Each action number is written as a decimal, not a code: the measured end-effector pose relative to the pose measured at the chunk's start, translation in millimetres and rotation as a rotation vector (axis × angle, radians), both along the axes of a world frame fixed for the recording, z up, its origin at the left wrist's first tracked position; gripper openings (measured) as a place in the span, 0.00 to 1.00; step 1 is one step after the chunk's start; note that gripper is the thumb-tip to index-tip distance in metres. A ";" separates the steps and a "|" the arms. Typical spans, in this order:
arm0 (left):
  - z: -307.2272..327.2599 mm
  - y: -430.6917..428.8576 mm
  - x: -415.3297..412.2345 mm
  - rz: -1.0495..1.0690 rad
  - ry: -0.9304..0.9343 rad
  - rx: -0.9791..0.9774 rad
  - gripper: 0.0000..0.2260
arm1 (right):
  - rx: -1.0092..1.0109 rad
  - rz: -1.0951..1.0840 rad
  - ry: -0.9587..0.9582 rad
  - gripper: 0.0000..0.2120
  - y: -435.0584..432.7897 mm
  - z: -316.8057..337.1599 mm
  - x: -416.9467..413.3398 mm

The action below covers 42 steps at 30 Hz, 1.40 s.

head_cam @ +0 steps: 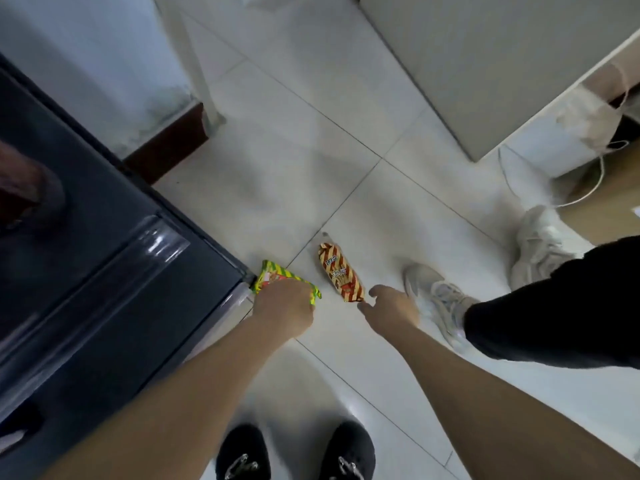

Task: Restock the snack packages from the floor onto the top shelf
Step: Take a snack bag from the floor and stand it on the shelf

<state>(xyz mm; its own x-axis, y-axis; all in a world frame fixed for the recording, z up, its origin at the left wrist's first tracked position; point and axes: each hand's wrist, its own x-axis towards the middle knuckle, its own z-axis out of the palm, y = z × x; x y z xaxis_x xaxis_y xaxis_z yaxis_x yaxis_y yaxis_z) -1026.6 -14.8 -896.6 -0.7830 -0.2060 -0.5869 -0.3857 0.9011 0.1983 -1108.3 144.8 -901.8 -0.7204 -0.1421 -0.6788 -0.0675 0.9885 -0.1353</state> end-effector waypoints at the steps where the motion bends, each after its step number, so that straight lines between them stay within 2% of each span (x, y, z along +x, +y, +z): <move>1: -22.1 -1.0 -5.6 0.007 -0.008 0.013 0.10 | -0.006 -0.030 -0.006 0.19 -0.3 -23.2 -4.0; 5: -100.0 -4.6 -29.6 0.013 -0.005 0.041 0.09 | -0.046 -0.102 -0.042 0.28 -1.7 -105.9 -17.5; 7: -125.5 -6.1 -41.8 0.032 0.024 0.071 0.11 | -0.089 -0.099 -0.063 0.33 -2.9 -136.2 -20.6; 9: -144.7 -6.0 -53.3 0.051 0.076 0.113 0.17 | -0.126 -0.054 -0.055 0.32 -3.7 -158.1 -23.0; 11: -161.6 -5.7 -67.7 0.076 0.122 0.174 0.25 | -0.173 -0.066 -0.010 0.26 -1.9 -173.5 -25.6; 13: -178.8 -5.6 -87.0 0.137 0.130 0.243 0.29 | -0.255 -0.184 0.027 0.20 -0.8 -183.6 -28.6; 15: -195.4 -5.4 -106.5 0.197 0.062 0.309 0.30 | -0.279 -0.340 0.014 0.18 0.4 -193.4 -28.6; 16: -201.7 -5.7 -113.6 0.220 0.004 0.324 0.30 | -0.294 -0.484 -0.052 0.21 0.0 -199.0 -28.6; 18: -209.4 -7.1 -118.2 0.240 -0.090 0.308 0.28 | -0.363 -0.909 -0.364 0.29 -5.5 -206.4 -27.0; 19: -211.5 -7.9 -116.4 0.241 -0.107 0.297 0.26 | -0.408 -1.068 -0.494 0.30 -7.2 -209.4 -26.4; 20: -212.6 -8.7 -112.6 0.241 -0.105 0.294 0.24 | -0.438 -1.135 -0.530 0.28 -8.4 -211.3 -26.9; 22: -209.6 -8.8 -103.7 0.256 -0.069 0.317 0.17 | -0.429 -1.085 -0.425 0.21 -9.2 -213.3 -28.5; 25: -185.1 -4.3 -89.9 0.344 0.038 0.364 0.11 | -0.403 -0.999 -0.223 0.17 -5.7 -193.0 -28.0; 28: -145.1 0.7 -76.5 0.430 0.121 0.380 0.11 | -0.401 -0.938 -0.132 0.23 1.5 -153.2 -22.5; 36: 9.4 4.4 -21.8 0.563 0.182 0.377 0.10 | -0.452 -0.868 -0.077 0.22 4.8 13.0 4.3; 42: 131.3 17.4 15.6 0.713 0.259 0.411 0.10 | -0.460 -0.667 -0.031 0.23 10.3 136.2 20.3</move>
